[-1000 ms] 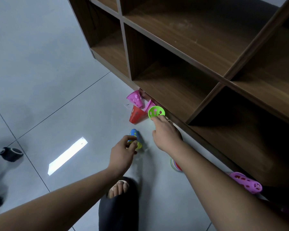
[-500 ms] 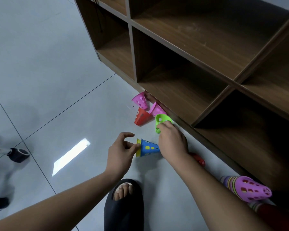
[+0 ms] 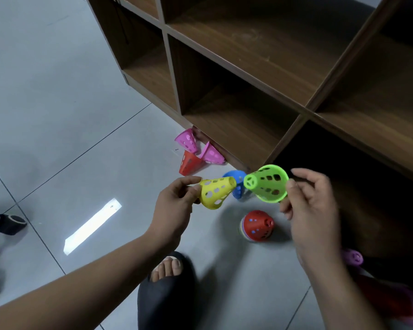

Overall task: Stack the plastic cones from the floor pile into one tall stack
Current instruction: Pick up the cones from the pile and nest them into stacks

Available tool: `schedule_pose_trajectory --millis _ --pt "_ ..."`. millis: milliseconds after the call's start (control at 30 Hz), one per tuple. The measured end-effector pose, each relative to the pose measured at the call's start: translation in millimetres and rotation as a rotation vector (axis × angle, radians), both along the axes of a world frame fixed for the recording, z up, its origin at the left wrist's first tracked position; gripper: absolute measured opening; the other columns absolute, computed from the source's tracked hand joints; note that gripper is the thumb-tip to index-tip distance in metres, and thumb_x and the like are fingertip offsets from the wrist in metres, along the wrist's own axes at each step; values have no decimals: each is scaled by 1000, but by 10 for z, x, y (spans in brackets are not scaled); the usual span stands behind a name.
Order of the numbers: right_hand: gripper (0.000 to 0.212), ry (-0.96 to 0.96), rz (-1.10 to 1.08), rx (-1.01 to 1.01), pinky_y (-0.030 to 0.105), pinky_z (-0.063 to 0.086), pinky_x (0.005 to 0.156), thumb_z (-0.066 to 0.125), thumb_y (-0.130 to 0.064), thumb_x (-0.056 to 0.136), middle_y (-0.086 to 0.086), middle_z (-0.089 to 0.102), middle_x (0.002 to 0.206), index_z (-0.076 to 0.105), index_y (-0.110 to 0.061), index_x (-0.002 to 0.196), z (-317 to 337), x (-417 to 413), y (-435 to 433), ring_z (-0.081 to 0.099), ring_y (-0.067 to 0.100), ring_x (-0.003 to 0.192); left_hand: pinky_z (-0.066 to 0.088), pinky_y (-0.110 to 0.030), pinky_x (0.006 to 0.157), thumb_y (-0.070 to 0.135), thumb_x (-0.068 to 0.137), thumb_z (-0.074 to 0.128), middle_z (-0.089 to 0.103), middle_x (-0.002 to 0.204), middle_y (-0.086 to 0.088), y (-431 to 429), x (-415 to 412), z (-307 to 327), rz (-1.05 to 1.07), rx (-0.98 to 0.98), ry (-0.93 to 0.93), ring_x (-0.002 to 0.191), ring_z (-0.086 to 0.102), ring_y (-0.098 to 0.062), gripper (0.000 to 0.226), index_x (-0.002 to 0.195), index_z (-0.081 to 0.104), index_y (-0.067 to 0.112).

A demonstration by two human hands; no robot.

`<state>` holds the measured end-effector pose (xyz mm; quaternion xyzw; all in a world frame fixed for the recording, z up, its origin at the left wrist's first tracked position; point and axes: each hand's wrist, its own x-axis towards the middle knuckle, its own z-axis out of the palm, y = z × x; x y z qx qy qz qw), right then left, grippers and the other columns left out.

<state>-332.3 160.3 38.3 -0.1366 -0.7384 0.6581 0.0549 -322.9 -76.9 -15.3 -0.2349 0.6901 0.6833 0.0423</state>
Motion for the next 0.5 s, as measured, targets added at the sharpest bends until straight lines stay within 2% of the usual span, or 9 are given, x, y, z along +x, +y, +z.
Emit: schedule_pose_trajectory --millis 67,133,267,400,500 --pt "18 -104 -57 -192 20 36 44 51 -3 107 8 60 73 63 -16 112 -134 60 87 47 10 52 46 -26 64 10 105 60 74 85 -3 103 -15 9 -28 55 -16 75 60 -13 21 114 77 17" --pt "28 -200 -86 -266 20 31 41 45 5 105 12 54 71 66 -14 107 -286 136 175 41 9 48 44 -32 68 10 107 57 73 88 -4 202 -31 32 -47 125 -14 78 57 -17 23 114 78 16" --pt "38 -355 -67 -243 21 27 41 38 13 100 8 55 66 67 -11 102 -537 298 295 39 10 47 41 -36 72 11 109 55 72 89 -5 369 -57 135 -98 193 9 80 53 -19 25 112 80 15" --pt "29 -422 -57 -180 22 30 41 41 11 99 7 59 69 64 -6 104 -702 385 302 41 13 50 43 -31 69 11 109 55 72 88 -3 546 -2 188 -238 170 63 78 54 -16 24 112 79 15" --pt "36 -444 -93 -134 25 36 43 41 15 94 11 63 72 66 -9 104 -797 413 287 46 17 52 46 -25 67 11 109 55 73 86 3 675 50 159 -351 74 89 75 57 -11 24 110 78 19"
